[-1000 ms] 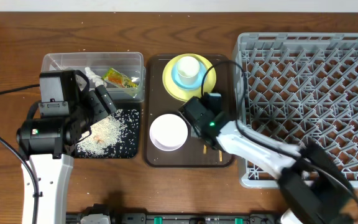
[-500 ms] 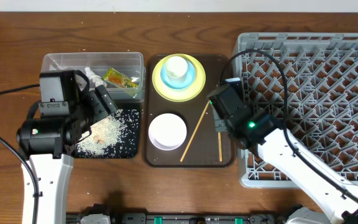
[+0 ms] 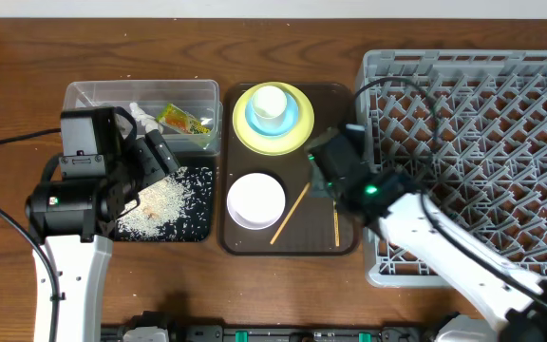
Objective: Sort waste into correct bins and load items into the dishwasher rack
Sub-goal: 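Lower right gripper onto the wooden chopsticks and grasp them, then carry one chopstick with right gripper into the dish rack and release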
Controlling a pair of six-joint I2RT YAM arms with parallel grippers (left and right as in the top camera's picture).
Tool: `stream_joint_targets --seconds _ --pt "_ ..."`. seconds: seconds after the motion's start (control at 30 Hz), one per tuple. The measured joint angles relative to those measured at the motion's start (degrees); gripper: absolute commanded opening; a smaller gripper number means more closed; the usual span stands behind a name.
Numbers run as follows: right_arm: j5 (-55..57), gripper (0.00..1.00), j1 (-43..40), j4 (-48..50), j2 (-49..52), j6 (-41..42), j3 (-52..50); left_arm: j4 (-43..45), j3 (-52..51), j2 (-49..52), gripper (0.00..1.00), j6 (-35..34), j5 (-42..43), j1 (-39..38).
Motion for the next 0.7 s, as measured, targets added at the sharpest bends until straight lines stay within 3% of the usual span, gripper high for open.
stream_joint_targets --seconds 0.33,0.53,0.6,0.7 --pt "2.7 0.23 6.5 7.1 16.2 10.3 0.0 0.0 0.0 0.0 0.91 0.0 0.0 0.0" --pt "6.1 0.24 7.0 7.9 19.7 13.6 0.3 0.0 0.0 0.0 0.91 0.0 0.0 0.0" --pt "7.0 0.2 7.0 7.9 20.0 14.0 0.5 0.0 0.0 0.0 0.91 0.0 0.0 0.0" --pt "8.2 0.07 7.0 7.9 20.3 14.8 0.5 0.0 0.0 0.0 0.91 0.0 0.0 0.0"
